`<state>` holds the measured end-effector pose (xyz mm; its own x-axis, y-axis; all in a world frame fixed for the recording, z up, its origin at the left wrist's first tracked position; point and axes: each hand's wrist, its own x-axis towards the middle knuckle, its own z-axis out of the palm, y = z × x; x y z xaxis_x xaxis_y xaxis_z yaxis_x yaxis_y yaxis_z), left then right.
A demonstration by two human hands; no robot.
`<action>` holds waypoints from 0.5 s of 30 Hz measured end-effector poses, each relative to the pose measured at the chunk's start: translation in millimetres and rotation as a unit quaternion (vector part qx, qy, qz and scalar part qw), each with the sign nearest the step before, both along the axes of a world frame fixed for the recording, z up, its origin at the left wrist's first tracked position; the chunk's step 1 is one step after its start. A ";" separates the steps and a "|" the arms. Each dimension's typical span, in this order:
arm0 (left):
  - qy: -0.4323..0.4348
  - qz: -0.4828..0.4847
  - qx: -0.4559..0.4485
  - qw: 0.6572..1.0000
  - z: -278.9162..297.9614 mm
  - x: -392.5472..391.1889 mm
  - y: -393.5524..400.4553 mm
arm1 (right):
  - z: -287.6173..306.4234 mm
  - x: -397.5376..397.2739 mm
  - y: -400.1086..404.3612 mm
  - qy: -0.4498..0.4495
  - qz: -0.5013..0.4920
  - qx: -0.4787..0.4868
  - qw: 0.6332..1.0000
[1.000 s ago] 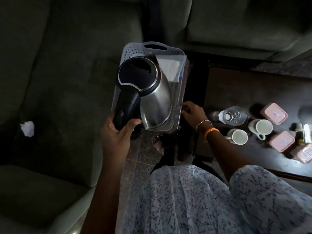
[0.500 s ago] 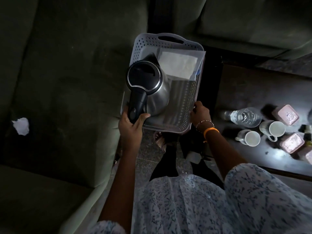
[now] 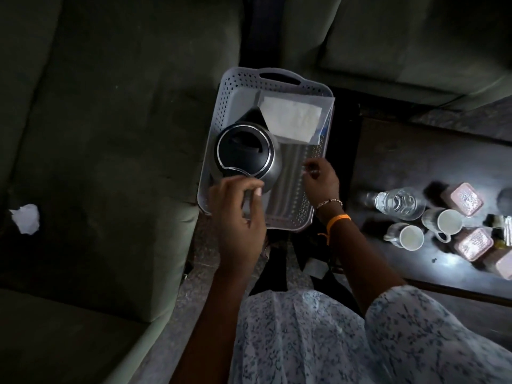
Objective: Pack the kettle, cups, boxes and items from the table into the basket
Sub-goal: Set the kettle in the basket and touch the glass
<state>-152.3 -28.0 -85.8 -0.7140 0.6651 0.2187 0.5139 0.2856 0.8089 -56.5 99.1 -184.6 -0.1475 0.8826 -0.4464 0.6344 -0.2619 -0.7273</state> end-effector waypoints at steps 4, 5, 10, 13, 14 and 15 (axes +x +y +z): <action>-0.112 -0.113 -0.028 0.987 -6.5 13.8 22.7 | 0.7 -25.7 14.8 0.149 -0.003 -0.124 0.981; -0.151 -0.137 -0.056 0.977 -12.0 16.1 26.2 | -1.9 -29.5 21.1 0.158 -0.012 -0.140 0.977; -0.325 -0.150 -0.168 0.918 -47.5 23.3 29.3 | -13.2 -33.3 49.8 0.209 -0.085 -0.210 0.951; -0.339 -0.142 -0.204 0.907 -62.5 23.3 27.1 | -10.9 -36.3 56.7 0.246 -0.135 -0.235 0.931; -0.337 -0.144 -0.211 0.906 -65.2 22.8 26.6 | -11.0 -38.1 57.3 0.253 -0.149 -0.237 0.926; -0.334 -0.146 -0.215 0.906 -67.1 22.3 26.2 | -11.4 -39.6 57.7 0.261 -0.166 -0.240 0.920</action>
